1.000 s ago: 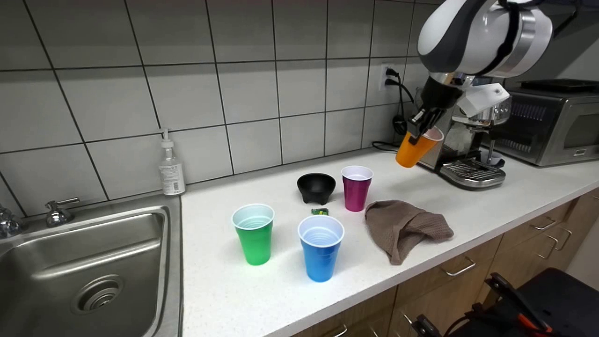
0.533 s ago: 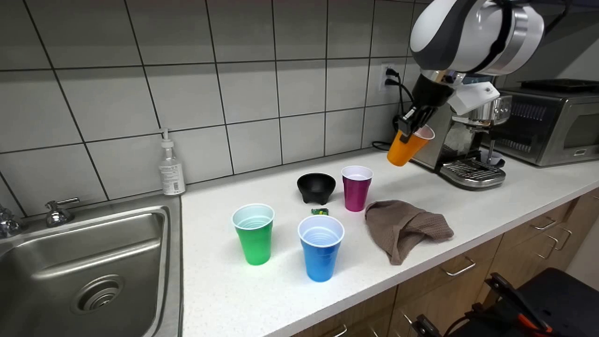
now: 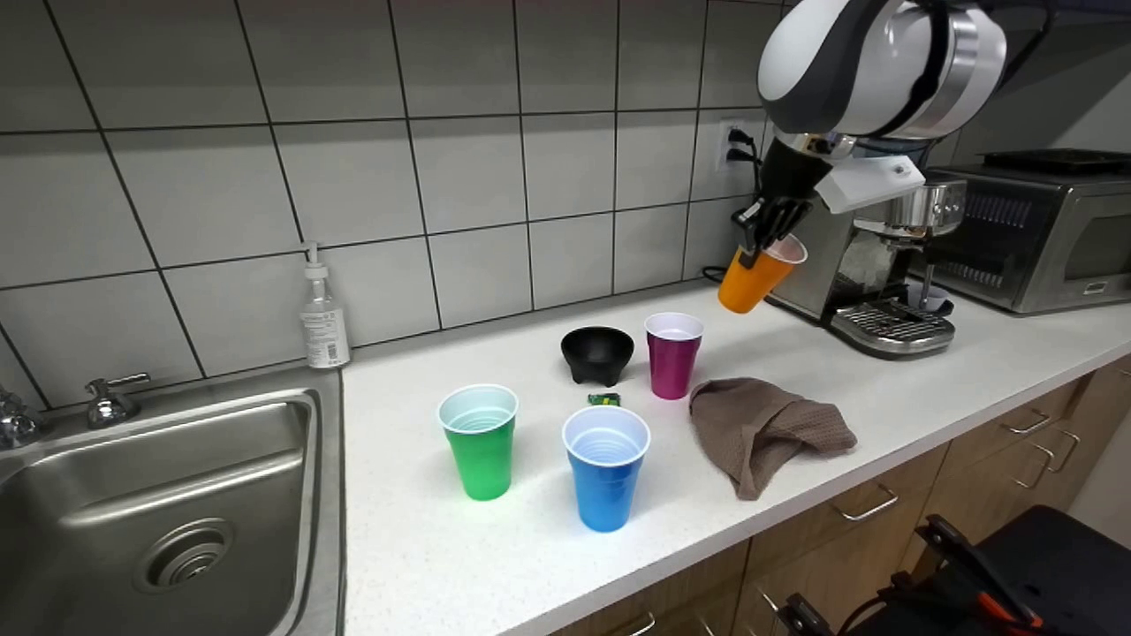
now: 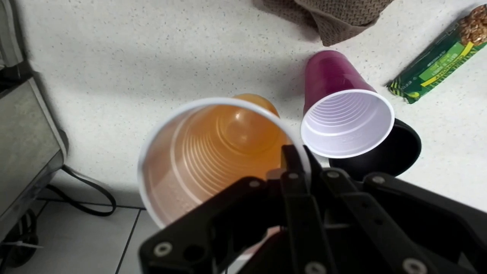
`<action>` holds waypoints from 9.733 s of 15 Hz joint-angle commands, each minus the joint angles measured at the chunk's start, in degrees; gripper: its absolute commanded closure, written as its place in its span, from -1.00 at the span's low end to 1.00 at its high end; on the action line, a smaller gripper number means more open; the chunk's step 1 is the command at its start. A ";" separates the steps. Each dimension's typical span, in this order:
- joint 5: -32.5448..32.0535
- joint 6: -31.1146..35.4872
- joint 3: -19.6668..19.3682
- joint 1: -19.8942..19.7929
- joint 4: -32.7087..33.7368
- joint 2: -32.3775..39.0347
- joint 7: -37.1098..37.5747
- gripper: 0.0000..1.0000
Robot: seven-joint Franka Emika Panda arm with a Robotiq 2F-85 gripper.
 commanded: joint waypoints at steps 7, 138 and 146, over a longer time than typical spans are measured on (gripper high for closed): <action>-4.14 -1.83 2.49 -0.90 3.00 2.46 10.29 0.98; -16.09 -10.63 9.39 2.75 15.69 19.16 24.43 -1.00; -15.19 -10.85 9.47 2.35 14.18 17.30 23.69 -1.00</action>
